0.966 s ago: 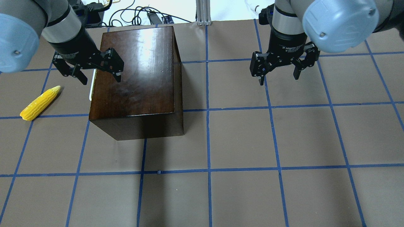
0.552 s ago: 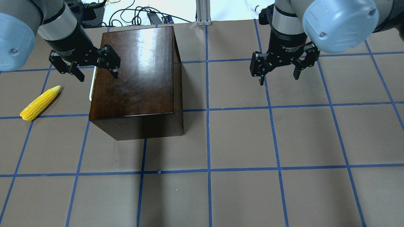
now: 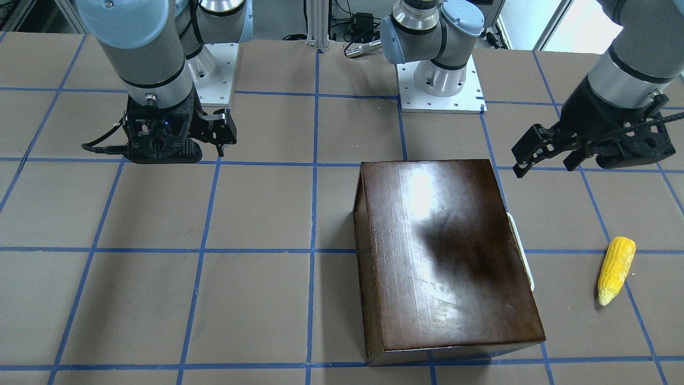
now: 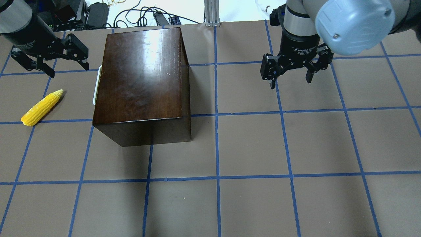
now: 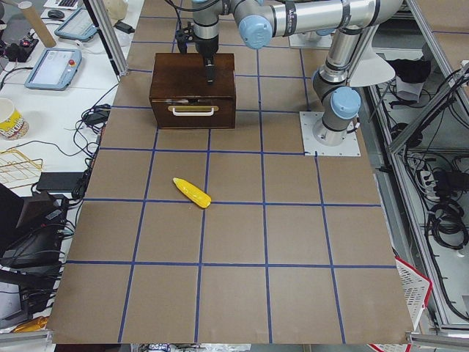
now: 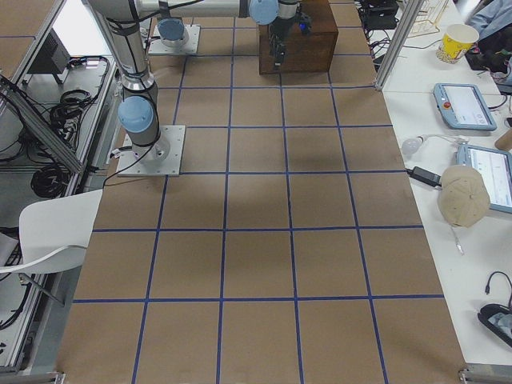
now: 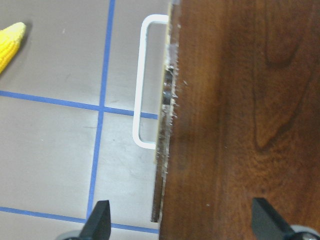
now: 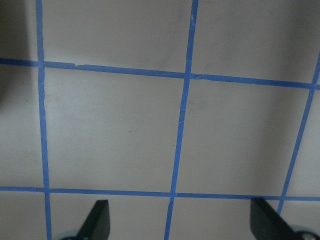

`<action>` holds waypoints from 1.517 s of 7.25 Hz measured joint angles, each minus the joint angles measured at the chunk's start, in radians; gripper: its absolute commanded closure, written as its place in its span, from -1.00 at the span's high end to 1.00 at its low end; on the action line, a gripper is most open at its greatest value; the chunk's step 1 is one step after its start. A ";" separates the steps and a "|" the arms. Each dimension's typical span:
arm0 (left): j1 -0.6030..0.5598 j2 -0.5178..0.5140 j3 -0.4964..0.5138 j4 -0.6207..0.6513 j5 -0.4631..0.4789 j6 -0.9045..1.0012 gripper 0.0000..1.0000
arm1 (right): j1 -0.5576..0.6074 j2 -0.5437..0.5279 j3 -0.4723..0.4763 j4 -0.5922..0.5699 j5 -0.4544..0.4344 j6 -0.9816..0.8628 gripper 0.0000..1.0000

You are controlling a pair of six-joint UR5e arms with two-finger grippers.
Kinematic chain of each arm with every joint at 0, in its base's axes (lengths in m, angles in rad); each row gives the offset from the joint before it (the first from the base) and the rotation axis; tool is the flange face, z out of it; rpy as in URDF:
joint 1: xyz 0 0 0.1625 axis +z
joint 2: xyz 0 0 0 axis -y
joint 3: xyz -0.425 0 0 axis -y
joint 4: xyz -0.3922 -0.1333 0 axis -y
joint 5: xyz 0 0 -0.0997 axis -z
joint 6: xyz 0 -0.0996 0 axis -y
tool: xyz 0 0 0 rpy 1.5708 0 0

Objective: Open drawer and put corn inside
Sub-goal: 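Move the left gripper down beside the cabinet toward the white drawer handle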

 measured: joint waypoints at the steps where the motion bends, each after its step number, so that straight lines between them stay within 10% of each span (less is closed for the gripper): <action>1: 0.044 -0.010 0.004 0.000 -0.033 0.058 1.00 | 0.000 0.000 0.000 0.000 0.000 0.000 1.00; 11: 0.181 -0.232 -0.010 0.151 -0.193 0.360 1.00 | 0.000 0.000 0.000 0.000 0.000 0.000 1.00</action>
